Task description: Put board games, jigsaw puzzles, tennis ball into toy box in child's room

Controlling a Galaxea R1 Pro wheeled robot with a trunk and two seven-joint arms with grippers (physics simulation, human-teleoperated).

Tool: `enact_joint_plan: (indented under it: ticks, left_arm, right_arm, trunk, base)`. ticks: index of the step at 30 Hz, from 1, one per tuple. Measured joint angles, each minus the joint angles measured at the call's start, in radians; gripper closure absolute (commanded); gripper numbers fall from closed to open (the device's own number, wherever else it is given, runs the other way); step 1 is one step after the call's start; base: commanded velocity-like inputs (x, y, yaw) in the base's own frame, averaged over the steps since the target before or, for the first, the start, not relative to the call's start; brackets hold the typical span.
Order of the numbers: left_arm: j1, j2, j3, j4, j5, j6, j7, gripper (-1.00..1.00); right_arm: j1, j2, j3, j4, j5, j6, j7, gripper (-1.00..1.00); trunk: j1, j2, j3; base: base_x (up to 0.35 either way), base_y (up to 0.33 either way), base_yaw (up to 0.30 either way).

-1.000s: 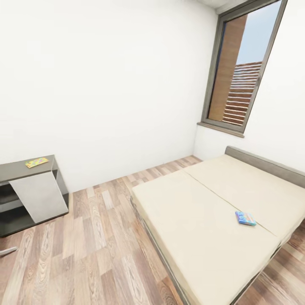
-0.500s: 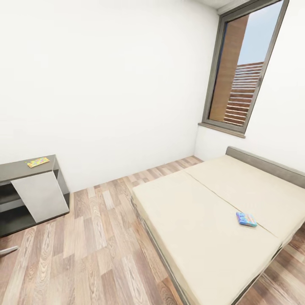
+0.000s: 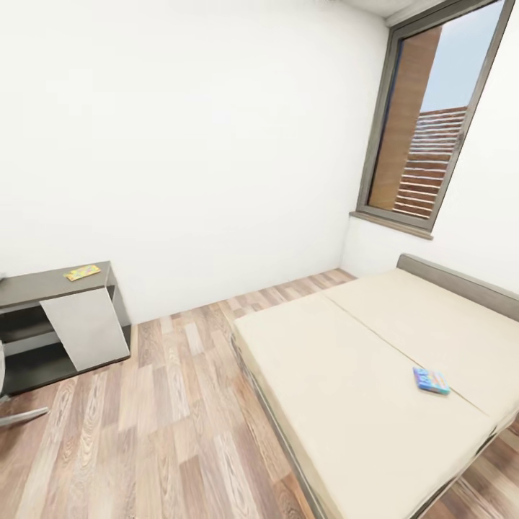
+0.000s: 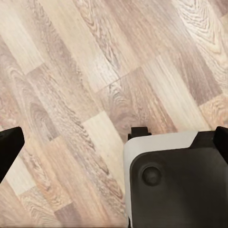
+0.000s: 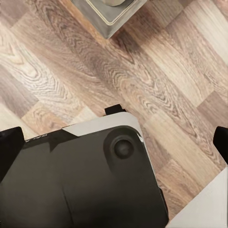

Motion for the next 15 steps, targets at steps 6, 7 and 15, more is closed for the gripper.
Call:
enact_joint_plan:
  ticks: [6, 7, 15]
  left_arm:
    - [0.006, -0.008, 0.0, 0.001, 0.001, 0.0, -0.002, -1.0]
    - [0.008, -0.011, 0.001, 0.001, 0.0, 0.0, -0.002, -1.0]
    - [0.011, -0.015, 0.001, 0.001, -0.001, 0.001, -0.003, -1.0]
  right_arm:
    - [0.0, 0.0, -0.001, 0.0, -0.003, 0.005, 0.0, -1.0]
    - [0.0, 0.0, -0.002, 0.0, -0.004, 0.005, 0.0, -1.0]
    - [0.0, -0.002, -0.003, 0.0, -0.007, 0.007, 0.0, -1.0]
  trunk:
    - [0.0, 0.0, 0.002]
    - [0.0, 0.0, 0.002]
    - [0.0, 0.0, 0.003]
  base:
    - [-0.034, -0.036, 0.067]
    - [-0.011, -0.011, 0.021]
    - [-0.003, -0.004, 0.011]
